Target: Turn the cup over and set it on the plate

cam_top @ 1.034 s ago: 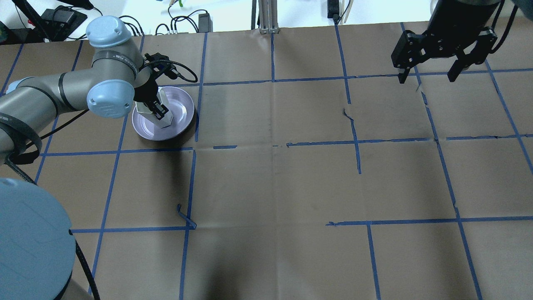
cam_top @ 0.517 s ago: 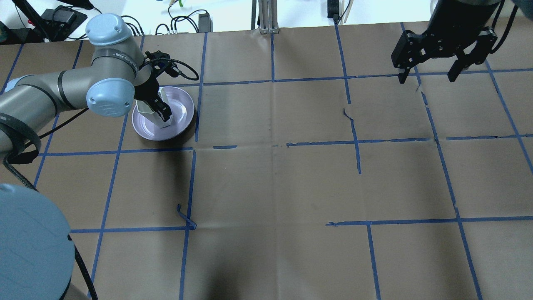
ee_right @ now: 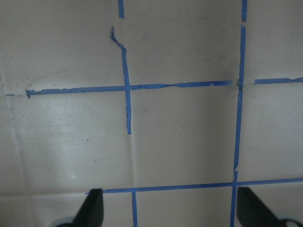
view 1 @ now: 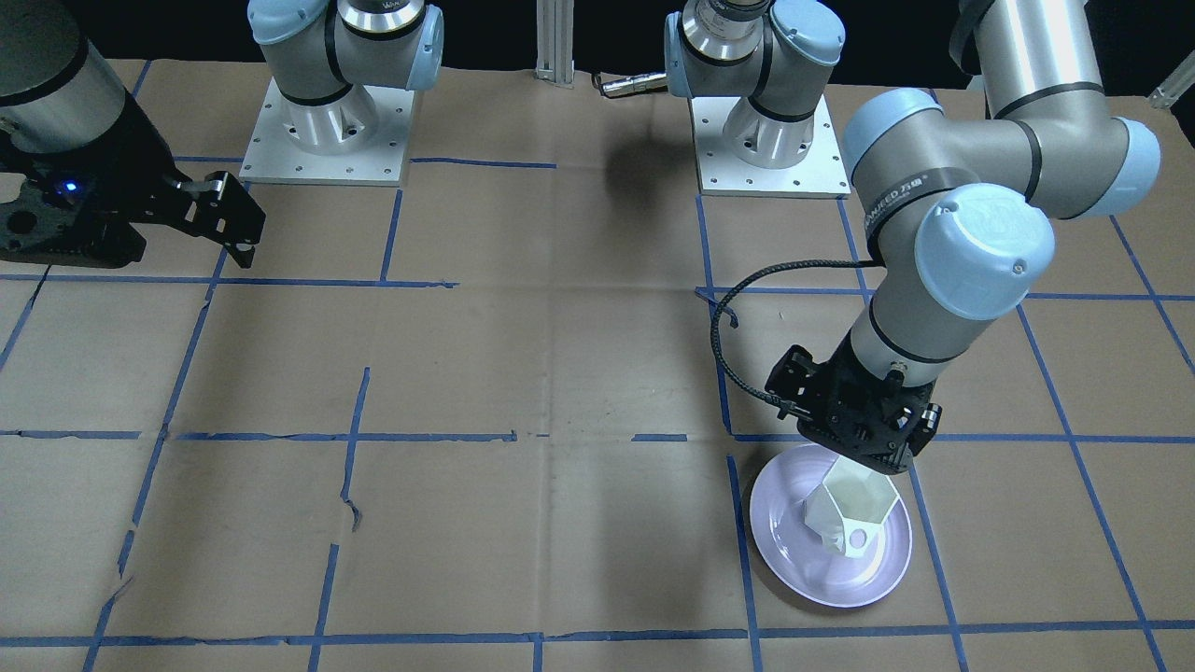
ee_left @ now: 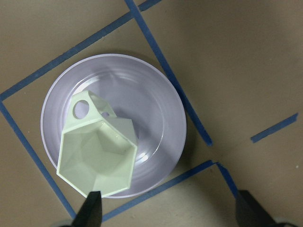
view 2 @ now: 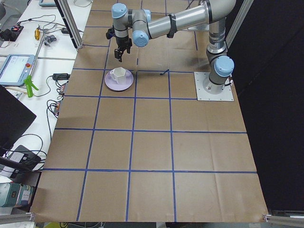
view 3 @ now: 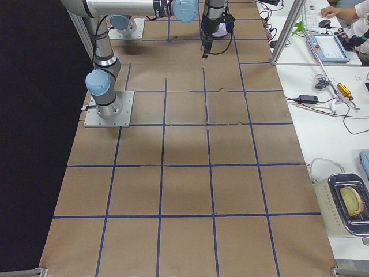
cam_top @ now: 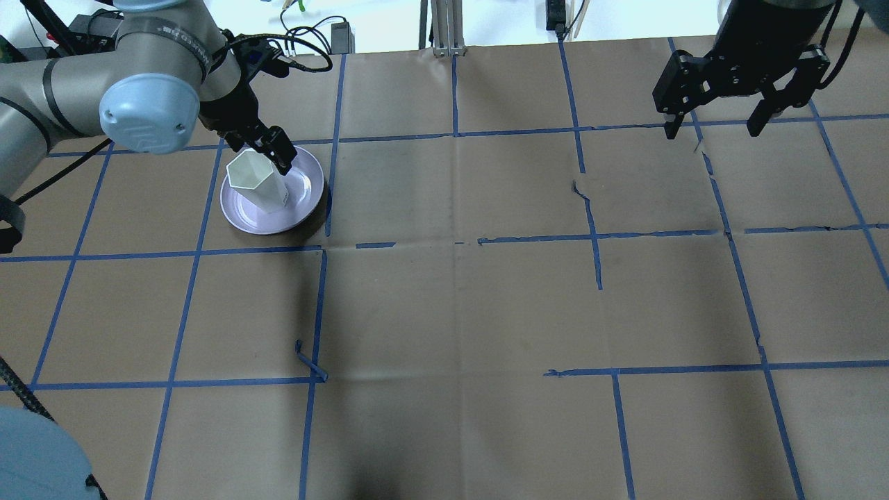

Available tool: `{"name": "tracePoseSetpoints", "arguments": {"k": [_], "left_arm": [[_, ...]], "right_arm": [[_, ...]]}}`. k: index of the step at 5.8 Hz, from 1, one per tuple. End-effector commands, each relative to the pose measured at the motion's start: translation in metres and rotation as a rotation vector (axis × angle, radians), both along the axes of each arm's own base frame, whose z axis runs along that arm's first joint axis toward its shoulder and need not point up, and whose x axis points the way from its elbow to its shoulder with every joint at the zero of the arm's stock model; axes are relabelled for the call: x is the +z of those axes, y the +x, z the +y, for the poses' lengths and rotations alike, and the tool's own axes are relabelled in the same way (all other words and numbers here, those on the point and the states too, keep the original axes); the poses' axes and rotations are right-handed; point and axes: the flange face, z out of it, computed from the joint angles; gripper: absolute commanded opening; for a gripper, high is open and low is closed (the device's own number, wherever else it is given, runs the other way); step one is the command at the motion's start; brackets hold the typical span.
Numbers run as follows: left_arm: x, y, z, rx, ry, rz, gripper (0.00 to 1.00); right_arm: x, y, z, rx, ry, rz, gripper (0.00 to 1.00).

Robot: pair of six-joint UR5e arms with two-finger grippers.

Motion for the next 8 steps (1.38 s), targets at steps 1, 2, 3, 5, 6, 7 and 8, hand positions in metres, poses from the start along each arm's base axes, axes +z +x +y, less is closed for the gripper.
{"name": "tracePoseSetpoints", "arguments": {"k": [1, 2, 3, 5, 6, 7, 8], "left_arm": [[0.081, -0.056, 0.033, 0.13, -0.016, 0.006, 0.98], [0.111, -0.056, 0.062, 0.217, -0.031, 0.009, 0.98], [0.132, -0.054, 0.087, 0.278, -0.019, 0.003, 0.98], [0.148, -0.043, 0.12, 0.394, -0.011, 0.012, 0.98], [0.149, -0.033, 0.131, 0.443, -0.016, 0.015, 0.98], [0.148, -0.005, 0.124, 0.506, -0.022, 0.019, 0.98], [0.157, 0.002, 0.118, 0.538, -0.028, 0.078, 0.98]], "right_arm": [[0.0, 0.0, 0.0, 0.0, 0.0, 0.0, 1.0], [0.0, 0.0, 0.0, 0.0, 0.0, 0.0, 1.0], [0.0, 0.0, 0.0, 0.0, 0.0, 0.0, 1.0], [0.0, 0.0, 0.0, 0.0, 0.0, 0.0, 1.0], [0.0, 0.0, 0.0, 0.0, 0.0, 0.0, 1.0], [0.0, 0.0, 0.0, 0.0, 0.0, 0.0, 1.0], [0.0, 0.0, 0.0, 0.0, 0.0, 0.0, 1.0]]}}
